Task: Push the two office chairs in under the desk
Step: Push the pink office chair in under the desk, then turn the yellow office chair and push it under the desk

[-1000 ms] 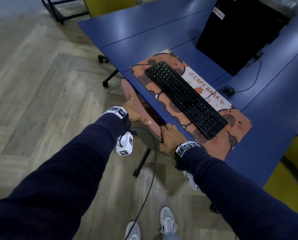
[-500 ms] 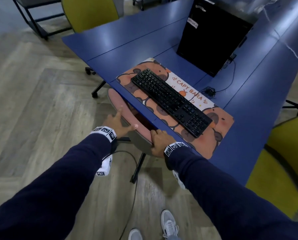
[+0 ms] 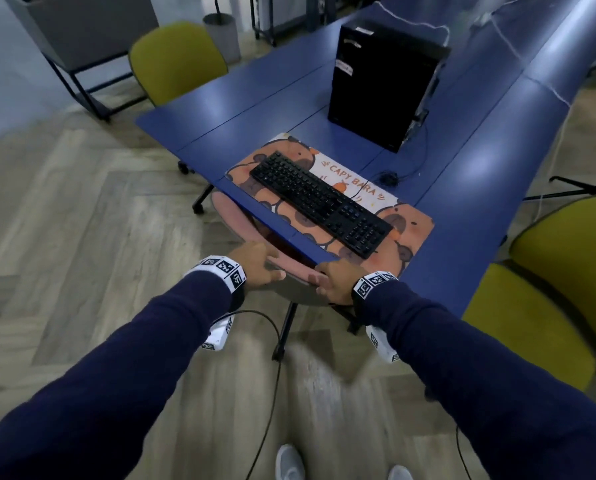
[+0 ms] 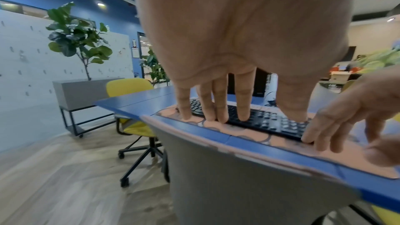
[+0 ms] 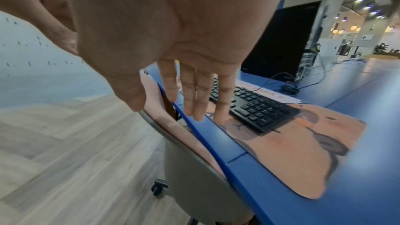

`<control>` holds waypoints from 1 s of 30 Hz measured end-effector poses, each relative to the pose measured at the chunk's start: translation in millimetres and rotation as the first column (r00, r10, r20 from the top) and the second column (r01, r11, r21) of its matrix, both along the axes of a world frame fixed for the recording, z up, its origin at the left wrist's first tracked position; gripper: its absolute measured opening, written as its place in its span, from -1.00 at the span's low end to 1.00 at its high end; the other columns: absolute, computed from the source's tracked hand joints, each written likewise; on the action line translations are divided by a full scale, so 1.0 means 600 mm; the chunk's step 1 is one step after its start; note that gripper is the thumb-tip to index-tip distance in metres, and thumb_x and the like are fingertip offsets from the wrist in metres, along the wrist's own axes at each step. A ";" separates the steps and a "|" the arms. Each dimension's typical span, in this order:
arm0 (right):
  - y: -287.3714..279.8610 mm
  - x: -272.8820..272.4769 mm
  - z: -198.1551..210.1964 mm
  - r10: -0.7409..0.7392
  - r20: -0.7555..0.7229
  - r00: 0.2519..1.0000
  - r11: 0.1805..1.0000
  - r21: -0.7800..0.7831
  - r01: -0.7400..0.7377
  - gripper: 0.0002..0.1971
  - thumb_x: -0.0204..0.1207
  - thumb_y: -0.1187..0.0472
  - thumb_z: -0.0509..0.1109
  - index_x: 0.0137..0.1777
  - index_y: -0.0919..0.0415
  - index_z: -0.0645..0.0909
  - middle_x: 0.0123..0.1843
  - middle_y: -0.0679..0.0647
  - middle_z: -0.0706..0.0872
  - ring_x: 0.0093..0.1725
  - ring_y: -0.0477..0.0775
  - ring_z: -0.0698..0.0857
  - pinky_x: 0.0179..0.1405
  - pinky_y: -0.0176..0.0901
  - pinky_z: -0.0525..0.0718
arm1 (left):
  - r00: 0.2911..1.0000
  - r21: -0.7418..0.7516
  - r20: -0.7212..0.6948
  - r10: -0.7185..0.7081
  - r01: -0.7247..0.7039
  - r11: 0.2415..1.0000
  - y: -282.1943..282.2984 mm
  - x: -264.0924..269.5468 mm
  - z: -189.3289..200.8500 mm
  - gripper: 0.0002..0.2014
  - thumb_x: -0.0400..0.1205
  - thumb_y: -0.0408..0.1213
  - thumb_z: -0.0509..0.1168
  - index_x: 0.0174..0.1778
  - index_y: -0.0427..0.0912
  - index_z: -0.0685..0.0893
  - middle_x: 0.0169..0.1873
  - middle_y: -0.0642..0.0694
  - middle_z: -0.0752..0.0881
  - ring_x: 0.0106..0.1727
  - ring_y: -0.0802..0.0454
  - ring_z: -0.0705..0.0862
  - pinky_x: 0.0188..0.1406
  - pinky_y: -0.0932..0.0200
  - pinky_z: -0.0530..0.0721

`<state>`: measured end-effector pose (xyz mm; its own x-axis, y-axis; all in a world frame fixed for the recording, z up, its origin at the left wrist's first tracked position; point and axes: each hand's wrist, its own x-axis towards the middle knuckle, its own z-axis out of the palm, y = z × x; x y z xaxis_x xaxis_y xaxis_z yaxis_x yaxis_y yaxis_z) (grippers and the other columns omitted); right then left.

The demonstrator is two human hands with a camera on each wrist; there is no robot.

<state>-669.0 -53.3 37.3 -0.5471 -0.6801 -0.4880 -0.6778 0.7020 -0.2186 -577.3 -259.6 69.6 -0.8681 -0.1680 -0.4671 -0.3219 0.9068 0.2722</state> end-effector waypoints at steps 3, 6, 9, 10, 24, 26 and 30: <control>0.072 -0.001 0.020 -0.049 0.007 0.999 0.998 -0.027 0.049 -0.46 0.60 -0.06 0.34 0.50 0.19 0.48 0.30 0.25 0.70 0.17 0.31 0.70 0.08 0.06 0.68 | 0.999 0.020 -0.033 -0.033 0.034 0.999 0.073 -0.015 0.039 -0.43 0.58 0.05 0.34 0.50 -0.10 0.58 0.49 -0.17 0.57 0.52 -0.15 0.50 0.48 -0.04 0.50; 0.159 -0.012 0.050 -0.087 0.027 0.996 0.995 -0.042 0.088 -0.42 0.60 -0.07 0.35 0.54 0.21 0.44 0.41 0.25 0.65 0.30 0.32 0.67 0.22 0.14 0.67 | 0.996 0.036 -0.030 -0.085 0.086 0.996 0.171 -0.039 0.077 -0.47 0.61 0.02 0.34 0.47 -0.14 0.60 0.40 -0.21 0.64 0.39 -0.20 0.61 0.34 -0.13 0.63; 0.279 -0.026 0.085 -0.135 0.013 0.991 0.988 -0.073 0.136 -0.29 0.56 -0.12 0.36 0.65 0.14 0.32 0.58 0.23 0.50 0.48 0.32 0.54 0.35 0.13 0.60 | 0.992 0.068 -0.047 -0.114 0.117 0.991 0.295 -0.062 0.105 -0.43 0.60 0.08 0.34 0.48 -0.15 0.59 0.39 -0.18 0.66 0.31 -0.19 0.67 0.24 -0.11 0.68; 0.319 -0.031 0.095 -0.145 0.004 0.989 0.986 -0.084 0.145 -0.26 0.54 -0.12 0.37 0.67 0.11 0.29 0.60 0.23 0.47 0.51 0.32 0.51 0.35 0.12 0.57 | 0.993 0.081 -0.056 -0.105 0.109 0.991 0.336 -0.066 0.110 -0.40 0.59 0.07 0.36 0.52 -0.15 0.57 0.44 -0.17 0.64 0.38 -0.18 0.65 0.31 -0.10 0.66; 0.932 -0.076 0.216 -0.186 -0.088 0.979 0.974 -0.150 0.171 -0.30 0.59 -0.02 0.40 0.68 0.13 0.27 0.62 0.20 0.46 0.59 0.25 0.43 0.51 0.09 0.47 | 0.972 0.172 -0.234 -0.005 0.047 0.984 0.897 -0.081 0.214 -0.40 0.62 0.06 0.36 0.58 -0.05 0.50 0.60 -0.05 0.47 0.63 -0.06 0.41 0.57 0.06 0.33; 0.999 -0.098 0.222 -0.193 -0.089 0.977 0.971 -0.157 0.178 -0.29 0.61 -0.01 0.40 0.70 0.13 0.25 0.65 0.19 0.43 0.61 0.23 0.41 0.50 0.05 0.44 | 0.966 0.236 -0.254 0.040 0.022 0.971 0.945 -0.103 0.215 -0.39 0.58 0.03 0.42 0.54 -0.10 0.54 0.57 -0.11 0.53 0.58 -0.07 0.49 0.56 0.00 0.44; 1.111 -0.163 0.217 -0.196 -0.102 0.975 0.972 -0.151 0.179 -0.29 0.61 -0.03 0.38 0.71 0.09 0.22 0.67 0.17 0.39 0.62 0.22 0.39 0.49 0.09 0.47 | 0.961 0.271 -0.272 0.056 0.021 0.962 1.027 -0.159 0.205 -0.36 0.54 0.05 0.46 0.54 -0.09 0.55 0.52 -0.10 0.59 0.52 -0.05 0.56 0.48 0.05 0.50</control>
<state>-767.1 613.0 167.5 -0.7183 -0.6171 -0.3213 -0.5634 0.7869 -0.2518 -672.9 356.5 192.5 -0.9667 -0.0856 -0.2410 -0.2150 0.7823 0.5846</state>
